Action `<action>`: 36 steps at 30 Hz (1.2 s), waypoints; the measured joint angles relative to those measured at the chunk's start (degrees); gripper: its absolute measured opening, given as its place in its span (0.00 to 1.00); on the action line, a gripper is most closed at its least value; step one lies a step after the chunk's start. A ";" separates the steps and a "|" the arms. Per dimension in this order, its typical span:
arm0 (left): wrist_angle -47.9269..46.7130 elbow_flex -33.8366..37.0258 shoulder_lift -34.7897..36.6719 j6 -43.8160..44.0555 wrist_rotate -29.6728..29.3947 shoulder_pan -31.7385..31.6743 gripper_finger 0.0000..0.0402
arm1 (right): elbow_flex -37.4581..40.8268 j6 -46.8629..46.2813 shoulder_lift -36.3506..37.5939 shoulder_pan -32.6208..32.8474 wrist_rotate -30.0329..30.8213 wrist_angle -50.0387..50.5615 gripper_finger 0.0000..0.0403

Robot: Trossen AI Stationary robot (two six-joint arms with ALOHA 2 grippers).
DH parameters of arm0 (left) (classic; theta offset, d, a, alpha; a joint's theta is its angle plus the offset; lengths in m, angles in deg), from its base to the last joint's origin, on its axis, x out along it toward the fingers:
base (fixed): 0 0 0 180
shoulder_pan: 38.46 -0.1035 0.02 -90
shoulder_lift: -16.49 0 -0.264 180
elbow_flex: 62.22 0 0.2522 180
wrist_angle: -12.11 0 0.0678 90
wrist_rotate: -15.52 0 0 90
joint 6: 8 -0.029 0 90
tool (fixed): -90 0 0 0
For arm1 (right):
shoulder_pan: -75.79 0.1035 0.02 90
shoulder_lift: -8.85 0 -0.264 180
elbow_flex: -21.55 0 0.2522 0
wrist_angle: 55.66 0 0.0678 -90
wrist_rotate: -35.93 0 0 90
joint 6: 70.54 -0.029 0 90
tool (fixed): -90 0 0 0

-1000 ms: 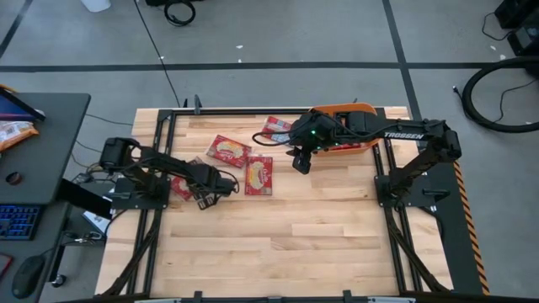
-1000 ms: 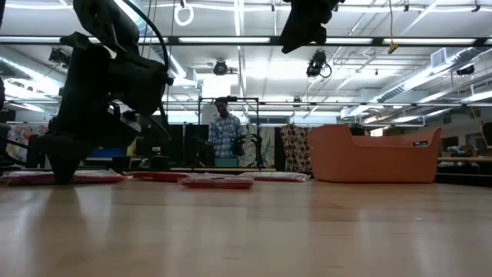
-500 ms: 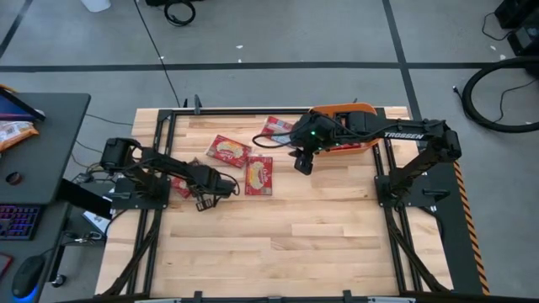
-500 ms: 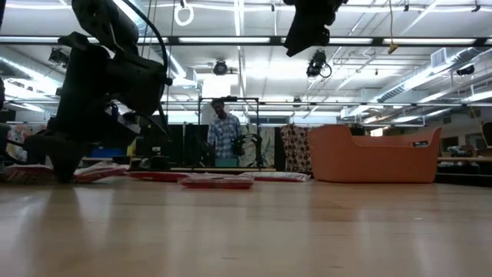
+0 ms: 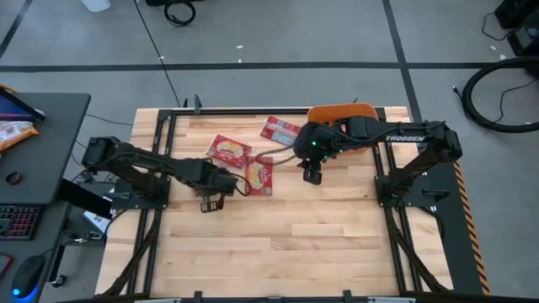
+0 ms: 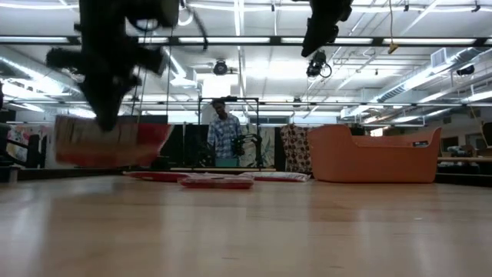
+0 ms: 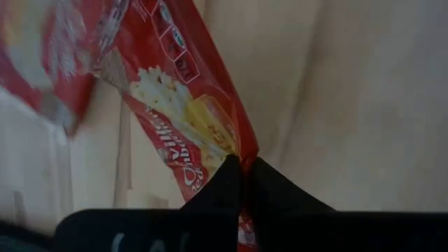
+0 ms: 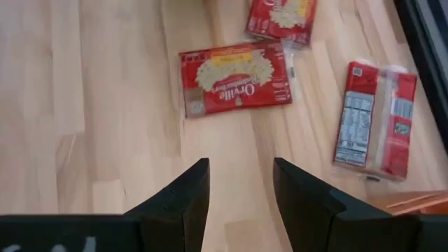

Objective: Sort popcorn bags into baskets
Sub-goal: Put the red popcorn bag into the orange bin

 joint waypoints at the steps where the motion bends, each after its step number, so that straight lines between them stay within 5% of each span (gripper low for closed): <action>1: -0.45 -1.37 1.04 -0.28 0.29 0.18 0.04 | 0.00 0.91 0.00 0.41 0.84 0.03 0.40; 16: 2.45 -23.68 5.26 -12.23 5.84 -3.78 0.04 | -10.72 5.33 0.04 0.34 1.17 0.20 0.45; 31: 15.26 -28.13 4.55 -8.97 8.59 -7.74 0.04 | -20.40 3.76 0.02 0.61 1.44 4.86 0.59; 36: 20.18 -28.08 1.46 -8.91 8.79 -8.45 0.04 | -22.05 2.93 0.09 0.32 5.79 11.37 0.61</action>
